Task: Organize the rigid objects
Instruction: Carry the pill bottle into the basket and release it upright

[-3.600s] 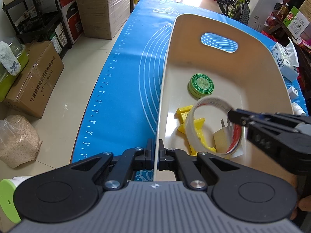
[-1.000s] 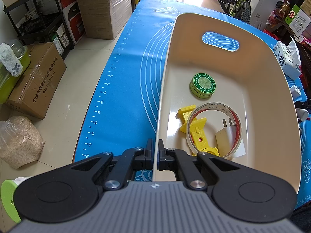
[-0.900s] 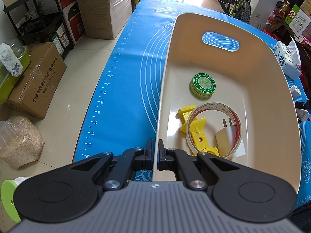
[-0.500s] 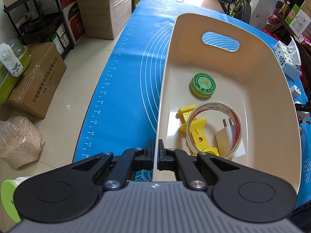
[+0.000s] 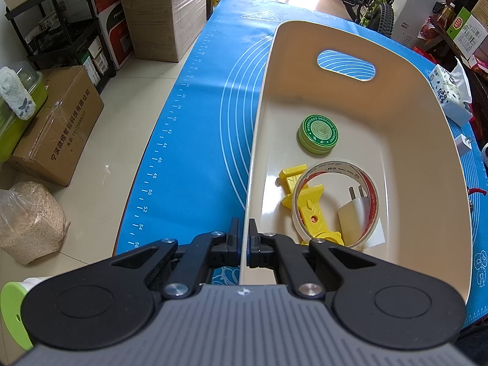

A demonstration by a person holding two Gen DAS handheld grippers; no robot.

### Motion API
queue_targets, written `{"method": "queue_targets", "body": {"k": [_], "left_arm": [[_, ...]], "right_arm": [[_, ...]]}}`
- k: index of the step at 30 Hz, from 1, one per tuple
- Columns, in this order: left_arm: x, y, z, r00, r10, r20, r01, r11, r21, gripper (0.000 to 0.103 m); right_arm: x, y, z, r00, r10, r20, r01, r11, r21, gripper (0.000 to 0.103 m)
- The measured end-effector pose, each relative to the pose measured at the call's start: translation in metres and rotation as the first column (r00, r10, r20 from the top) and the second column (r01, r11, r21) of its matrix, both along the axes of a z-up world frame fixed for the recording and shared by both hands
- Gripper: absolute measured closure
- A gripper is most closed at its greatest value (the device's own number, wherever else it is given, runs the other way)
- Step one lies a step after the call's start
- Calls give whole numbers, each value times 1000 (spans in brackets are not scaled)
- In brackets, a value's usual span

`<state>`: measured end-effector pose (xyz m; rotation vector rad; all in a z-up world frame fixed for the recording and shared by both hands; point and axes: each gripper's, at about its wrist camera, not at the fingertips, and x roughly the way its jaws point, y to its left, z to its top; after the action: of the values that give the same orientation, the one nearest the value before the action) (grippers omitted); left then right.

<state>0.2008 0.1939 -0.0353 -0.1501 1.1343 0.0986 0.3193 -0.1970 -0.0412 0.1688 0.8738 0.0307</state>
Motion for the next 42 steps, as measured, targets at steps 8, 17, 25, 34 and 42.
{"method": "queue_targets", "body": {"k": [8,17,25,34,42], "left_arm": [[0,0,0,1000,-1,0,1,1000,2,99],[-1,0,-1,1000,-1,1,1,1000,-3,99],[-1,0,-1,1000,-1,2,1,1000,-5,99],[-1,0,-1,1000,-1,2,1,1000,-5,99],[-1,-1,-2,1000,-2,1,2,1000,-1,99]], "right_arm": [[-24,55,52,980,160,114,-162,987,9,58],[-45,143,90,909,361,208,-370,929,4,58],[-45,213,57,891,434,135,-432,901,-43,58],[-31,245,7,909,416,-12,-416,907,-67,58],[-20,260,-11,902,421,-97,-429,898,-96,58]]}}
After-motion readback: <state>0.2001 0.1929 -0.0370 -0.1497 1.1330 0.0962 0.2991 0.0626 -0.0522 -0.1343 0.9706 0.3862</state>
